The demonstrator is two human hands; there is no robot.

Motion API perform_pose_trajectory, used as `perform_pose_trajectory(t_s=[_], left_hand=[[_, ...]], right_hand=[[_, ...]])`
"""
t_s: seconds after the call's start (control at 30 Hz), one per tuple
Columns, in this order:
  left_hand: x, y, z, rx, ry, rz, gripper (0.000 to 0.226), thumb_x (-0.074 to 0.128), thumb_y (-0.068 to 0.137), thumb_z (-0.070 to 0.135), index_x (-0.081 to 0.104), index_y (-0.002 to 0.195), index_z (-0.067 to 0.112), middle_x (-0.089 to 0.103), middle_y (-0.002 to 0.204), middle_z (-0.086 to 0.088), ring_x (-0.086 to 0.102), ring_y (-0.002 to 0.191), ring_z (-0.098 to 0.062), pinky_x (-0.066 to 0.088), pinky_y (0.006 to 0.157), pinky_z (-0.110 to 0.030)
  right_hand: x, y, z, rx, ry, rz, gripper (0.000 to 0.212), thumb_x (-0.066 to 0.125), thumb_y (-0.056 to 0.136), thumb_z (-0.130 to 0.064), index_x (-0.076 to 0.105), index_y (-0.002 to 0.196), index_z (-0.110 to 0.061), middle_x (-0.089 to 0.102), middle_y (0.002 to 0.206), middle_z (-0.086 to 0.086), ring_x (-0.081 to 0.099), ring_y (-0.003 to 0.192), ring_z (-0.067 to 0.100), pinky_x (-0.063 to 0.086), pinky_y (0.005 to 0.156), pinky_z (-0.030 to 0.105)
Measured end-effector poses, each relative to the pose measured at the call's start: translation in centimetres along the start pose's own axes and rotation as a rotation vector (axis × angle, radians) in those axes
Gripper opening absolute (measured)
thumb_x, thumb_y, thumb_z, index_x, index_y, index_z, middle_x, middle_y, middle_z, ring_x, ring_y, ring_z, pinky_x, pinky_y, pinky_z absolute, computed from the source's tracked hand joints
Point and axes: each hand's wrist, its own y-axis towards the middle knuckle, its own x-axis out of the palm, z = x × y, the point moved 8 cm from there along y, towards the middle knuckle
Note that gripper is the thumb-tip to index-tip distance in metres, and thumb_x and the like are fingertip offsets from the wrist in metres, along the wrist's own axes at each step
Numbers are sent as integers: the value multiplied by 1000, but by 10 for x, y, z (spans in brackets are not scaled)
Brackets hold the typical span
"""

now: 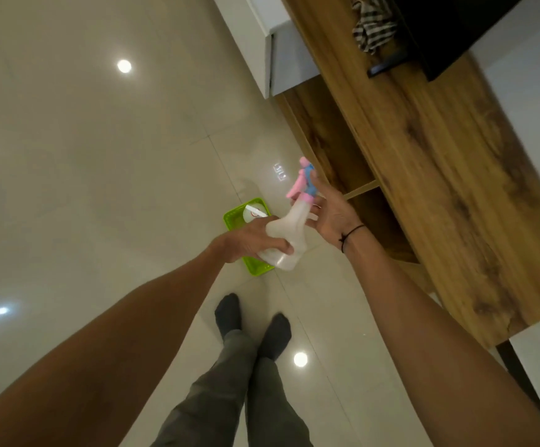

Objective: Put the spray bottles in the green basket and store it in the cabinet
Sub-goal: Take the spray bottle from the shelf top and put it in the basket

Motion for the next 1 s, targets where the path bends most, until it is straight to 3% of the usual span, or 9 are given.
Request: perform_pose_trajectory(t_s=[0.13,0.23,0.33,0.43,0.6,0.7,0.77,0.87,1.0], left_hand=[[-6,-8,-16,24,-43,-77,85,91,58,36,66,138,22,75,125,-7,70,111,-18,65,84,-37],[-21,-5,-28,64,10,-42,81,94,58,34,67,134,22,76,122,0,70,116,-19,64,89,-35],[-37,-4,-43,92,267,257,102,99,55,48,55,143,23,68,134,2,65,124,-21,59,101,-45],[-36,-9,-60,149,379,548,110,98,57,55,44,148,29,59,139,5,59,120,-18,57,91,-42],[-29,-3,-112,0,-592,189,87,82,80,66,52,153,30,66,149,-5,71,126,-25,65,96,-49],[-11,-6,-133,-154,-753,-189,89,47,93,84,61,149,17,70,144,-17,74,123,-35,68,79,-37],[3,-3,-134,-128,-829,-265,97,65,84,80,60,148,7,71,138,-25,77,114,-40,67,66,-31],[9,13,-131,-16,-804,-89,101,100,61,56,56,143,16,71,132,-13,79,106,-28,68,70,-34],[0,33,-117,152,-435,368,95,102,70,19,39,141,25,56,134,5,66,115,-9,66,73,-26]], right_hand=[[30,14,6,39,135,-69,34,57,105,-9,61,139,-5,61,115,18,61,114,35,39,118,59],[42,19,22,-5,72,-12,33,62,102,-10,62,131,6,67,103,20,63,99,32,42,116,62],[33,21,43,-85,3,290,49,78,93,-18,61,123,18,72,102,26,65,95,35,52,103,67],[27,22,56,-150,-78,521,48,83,88,-19,63,104,21,63,93,31,61,87,34,54,95,69],[44,40,68,-76,47,182,44,65,101,-11,54,133,18,63,94,14,63,88,29,51,108,56],[48,40,70,-13,121,32,25,53,107,-9,66,127,0,62,93,10,65,88,23,56,99,41],[44,44,71,7,159,0,21,50,108,-10,70,115,-12,62,93,7,65,89,22,55,100,42],[30,51,73,-21,78,75,12,61,104,-11,70,108,-4,63,93,12,64,91,25,58,96,45],[7,58,74,-88,-46,298,11,76,94,-12,68,92,-3,60,100,21,62,98,34,55,102,62]])
